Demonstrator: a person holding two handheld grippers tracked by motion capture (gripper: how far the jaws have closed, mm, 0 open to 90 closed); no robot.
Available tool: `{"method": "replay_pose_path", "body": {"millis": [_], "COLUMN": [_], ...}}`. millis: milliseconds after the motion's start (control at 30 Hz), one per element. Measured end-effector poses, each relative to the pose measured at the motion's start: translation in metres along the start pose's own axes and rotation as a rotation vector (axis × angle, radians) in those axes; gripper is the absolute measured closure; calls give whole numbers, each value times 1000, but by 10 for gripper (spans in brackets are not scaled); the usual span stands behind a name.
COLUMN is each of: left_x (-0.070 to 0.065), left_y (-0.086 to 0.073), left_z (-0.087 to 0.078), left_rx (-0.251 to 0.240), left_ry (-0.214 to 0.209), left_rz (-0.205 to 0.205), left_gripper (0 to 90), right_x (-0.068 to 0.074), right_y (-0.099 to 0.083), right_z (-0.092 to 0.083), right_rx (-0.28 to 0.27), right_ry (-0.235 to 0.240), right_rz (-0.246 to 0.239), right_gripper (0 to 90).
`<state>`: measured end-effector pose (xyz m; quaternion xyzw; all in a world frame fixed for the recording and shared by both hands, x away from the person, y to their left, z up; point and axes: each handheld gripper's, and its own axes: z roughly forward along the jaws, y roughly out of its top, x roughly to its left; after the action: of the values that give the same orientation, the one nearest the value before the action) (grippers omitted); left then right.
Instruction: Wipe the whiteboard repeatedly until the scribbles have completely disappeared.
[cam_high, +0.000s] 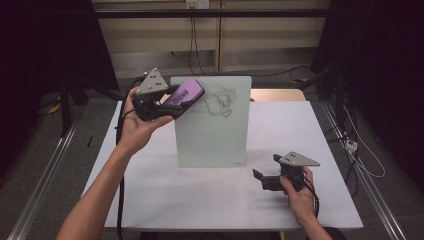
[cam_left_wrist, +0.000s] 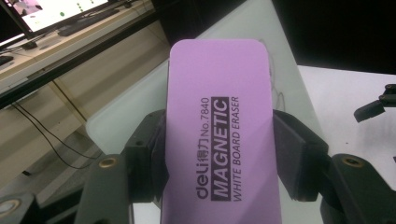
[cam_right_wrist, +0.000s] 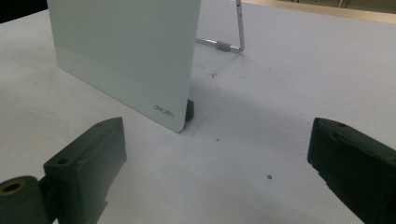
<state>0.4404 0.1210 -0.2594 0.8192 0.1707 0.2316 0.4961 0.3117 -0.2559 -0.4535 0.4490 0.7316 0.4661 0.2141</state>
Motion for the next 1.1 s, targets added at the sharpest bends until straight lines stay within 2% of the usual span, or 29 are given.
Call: {"method": "replay_pose_path", "body": {"millis": [200, 267, 867, 1100], "left_x": [7, 7, 3, 0], "left_y": [2, 2, 0, -3], "left_z": [4, 6, 12, 15], "left_rx": [-5, 0, 34, 38], "left_ry": [-12, -12, 5, 1], "left_rz": [-11, 7, 53, 57], "left_gripper": [411, 411, 412, 412], "right_x": [0, 0, 0, 1], "right_y": [0, 0, 0, 0], "right_z": [0, 1, 1, 0], "right_rx": [0, 1, 2, 1], "right_ry": [1, 1, 3, 5], "right_rz": [5, 2, 2, 6], "right_gripper": [48, 48, 49, 49]}}
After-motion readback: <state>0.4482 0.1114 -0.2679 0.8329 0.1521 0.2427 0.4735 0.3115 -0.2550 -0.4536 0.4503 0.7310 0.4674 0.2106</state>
